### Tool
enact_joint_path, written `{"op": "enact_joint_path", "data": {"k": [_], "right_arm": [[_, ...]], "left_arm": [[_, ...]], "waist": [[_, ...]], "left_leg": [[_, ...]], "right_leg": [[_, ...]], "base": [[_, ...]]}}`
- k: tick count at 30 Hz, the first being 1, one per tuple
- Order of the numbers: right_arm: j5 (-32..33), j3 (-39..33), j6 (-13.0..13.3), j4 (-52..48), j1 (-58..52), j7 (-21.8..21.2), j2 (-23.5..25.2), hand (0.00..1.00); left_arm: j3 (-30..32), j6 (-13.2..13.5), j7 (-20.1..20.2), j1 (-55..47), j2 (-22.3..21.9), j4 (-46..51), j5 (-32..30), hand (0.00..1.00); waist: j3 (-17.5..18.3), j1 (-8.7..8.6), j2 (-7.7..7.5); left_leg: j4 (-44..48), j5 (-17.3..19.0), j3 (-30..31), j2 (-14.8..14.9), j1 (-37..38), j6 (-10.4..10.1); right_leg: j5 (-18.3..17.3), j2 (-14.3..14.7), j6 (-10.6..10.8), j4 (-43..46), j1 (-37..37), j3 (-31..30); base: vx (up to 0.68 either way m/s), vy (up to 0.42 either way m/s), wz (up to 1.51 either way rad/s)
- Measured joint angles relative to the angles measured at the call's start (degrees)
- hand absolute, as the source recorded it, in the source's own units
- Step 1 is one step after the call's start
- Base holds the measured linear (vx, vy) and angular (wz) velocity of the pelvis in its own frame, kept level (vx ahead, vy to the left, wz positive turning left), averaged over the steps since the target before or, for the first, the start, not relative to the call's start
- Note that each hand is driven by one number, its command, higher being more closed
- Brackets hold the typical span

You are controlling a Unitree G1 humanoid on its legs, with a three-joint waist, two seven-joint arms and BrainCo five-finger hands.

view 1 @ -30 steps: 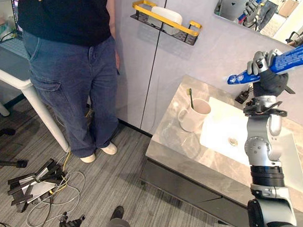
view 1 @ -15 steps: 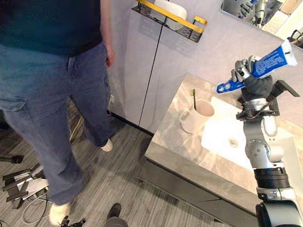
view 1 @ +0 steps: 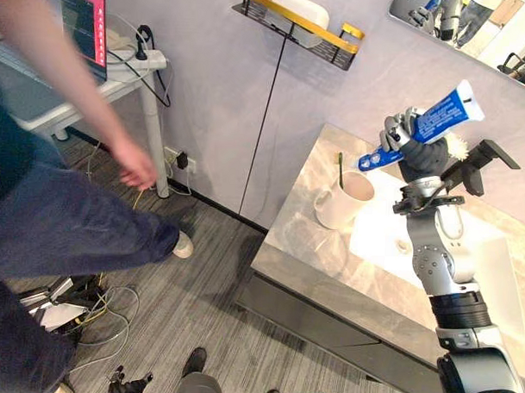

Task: Organize washtable

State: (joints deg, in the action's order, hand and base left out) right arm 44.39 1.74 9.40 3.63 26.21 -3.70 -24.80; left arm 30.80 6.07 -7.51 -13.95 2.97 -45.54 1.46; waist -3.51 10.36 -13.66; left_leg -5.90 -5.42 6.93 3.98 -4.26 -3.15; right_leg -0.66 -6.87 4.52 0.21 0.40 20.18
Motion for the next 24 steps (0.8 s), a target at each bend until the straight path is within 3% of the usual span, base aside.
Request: {"op": "enact_joint_path", "data": {"k": [13, 24], "right_arm": [[-1.8, -2.5, -0.8, 4.2, -1.4, 0.1, -0.3, 1.00], [-1.8, -3.0, -0.9, 5.2, 0.7, 0.0, -0.4, 1.00]], "left_arm": [[-3.3, 0.8, 2.2, -0.1, 0.5, 0.1, 0.1, 0.00], [-3.8, 0.9, 2.4, -0.2, 0.5, 0.6, 1.4, 0.00]], "waist": [[-1.2, -0.03, 0.10], [-2.3, -0.04, 1.59]], "left_leg": [[0.0, -0.2, 0.1, -0.5, -0.6, -0.1], [0.0, 0.0, 0.1, -0.5, -0.6, 0.1]], "right_leg": [[-0.6, -0.3, 0.4, 0.7, -0.8, 0.2], [-0.6, -0.5, 0.4, 0.8, -0.8, 0.1]], "base": [[0.00, 0.000, 0.00], [0.00, 0.000, 0.00]]}}
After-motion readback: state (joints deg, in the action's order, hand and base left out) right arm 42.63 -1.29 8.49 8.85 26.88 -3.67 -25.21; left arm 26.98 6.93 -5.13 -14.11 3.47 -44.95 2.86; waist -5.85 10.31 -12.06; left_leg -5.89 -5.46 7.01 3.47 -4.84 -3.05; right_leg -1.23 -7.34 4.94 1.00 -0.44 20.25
